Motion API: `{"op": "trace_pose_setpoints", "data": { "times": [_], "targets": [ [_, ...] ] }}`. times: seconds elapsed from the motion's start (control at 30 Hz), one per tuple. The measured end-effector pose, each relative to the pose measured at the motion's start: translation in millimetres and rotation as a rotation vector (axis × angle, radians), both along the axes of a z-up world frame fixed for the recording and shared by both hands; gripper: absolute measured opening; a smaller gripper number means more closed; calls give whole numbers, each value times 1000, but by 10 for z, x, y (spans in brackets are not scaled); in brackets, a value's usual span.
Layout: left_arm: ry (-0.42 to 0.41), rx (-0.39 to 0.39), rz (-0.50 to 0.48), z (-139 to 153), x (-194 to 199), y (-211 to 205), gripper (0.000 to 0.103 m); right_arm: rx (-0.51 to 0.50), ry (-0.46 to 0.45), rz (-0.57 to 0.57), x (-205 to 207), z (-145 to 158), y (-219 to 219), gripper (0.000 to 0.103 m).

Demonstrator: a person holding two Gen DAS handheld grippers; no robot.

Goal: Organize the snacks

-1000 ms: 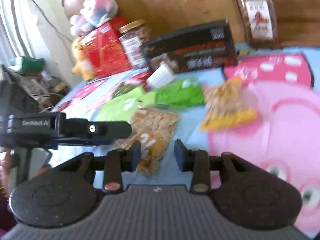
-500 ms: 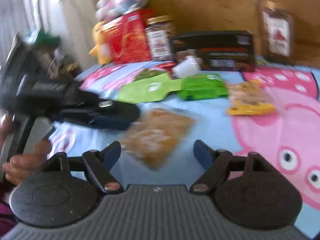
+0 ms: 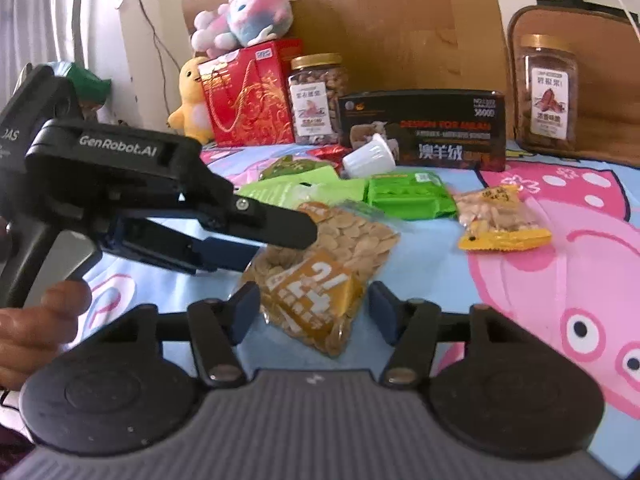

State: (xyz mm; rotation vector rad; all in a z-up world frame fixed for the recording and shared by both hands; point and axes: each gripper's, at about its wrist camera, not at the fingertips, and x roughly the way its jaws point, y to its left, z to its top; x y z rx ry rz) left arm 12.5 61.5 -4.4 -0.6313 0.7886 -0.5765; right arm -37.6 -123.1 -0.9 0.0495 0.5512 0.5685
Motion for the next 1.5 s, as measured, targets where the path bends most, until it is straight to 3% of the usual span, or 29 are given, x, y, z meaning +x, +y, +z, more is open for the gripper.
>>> {"op": "trace_pose_setpoints", "data": {
  "times": [0.17, 0.2, 0.27, 0.37, 0.43, 0.53, 0.73, 0.83, 0.9, 1.0, 1.13, 1.23, 1.27, 1.43, 1.5],
  "targets": [
    [-114, -15, -38, 435, 272, -38, 46, -28, -114, -13, 222, 222, 41, 60],
    [-156, -2, -46, 565, 368, -70, 46, -23, -134, -10, 306, 287, 49, 54],
    [-211, 26, -48, 755, 567, -144, 46, -34, -190, 16, 511, 439, 100, 27],
    [-250, 65, -35, 945, 954, -243, 45, -89, -254, -21, 881, 562, 227, 27],
    [-218, 35, -26, 968, 1196, -196, 45, -97, -220, -39, 1164, 583, 258, 27],
    [-187, -17, -11, 905, 1304, -26, 45, 22, -94, -7, 1339, 580, 50, 28],
    [-121, 8, 5, 588, 1261, 197, 45, 71, 41, -9, 1247, 363, -272, 37],
    [-66, 6, 17, 445, 1353, 172, 45, 121, 92, -55, 1283, 363, -376, 48],
    [-42, -1, -6, 357, 1397, 108, 45, 154, 96, -77, 1329, 378, -406, 56],
    [-24, 13, -36, 290, 1392, -9, 45, 156, 102, -98, 1280, 345, -396, 57],
    [-11, -18, -45, 272, 1258, 13, 49, 185, 161, -44, 1193, 269, -427, 58],
    [9, -37, -38, 245, 1131, 107, 49, 202, 175, 17, 1065, 264, -471, 69],
    [21, -46, -34, 228, 1097, 140, 49, 217, 184, 34, 1039, 261, -490, 77],
    [97, -150, -17, 112, 990, 275, 49, 411, 296, 18, 1143, 198, -746, 80],
    [129, -214, -7, 66, 989, 329, 57, 540, 355, -7, 1205, 155, -913, 80]
  ]
}}
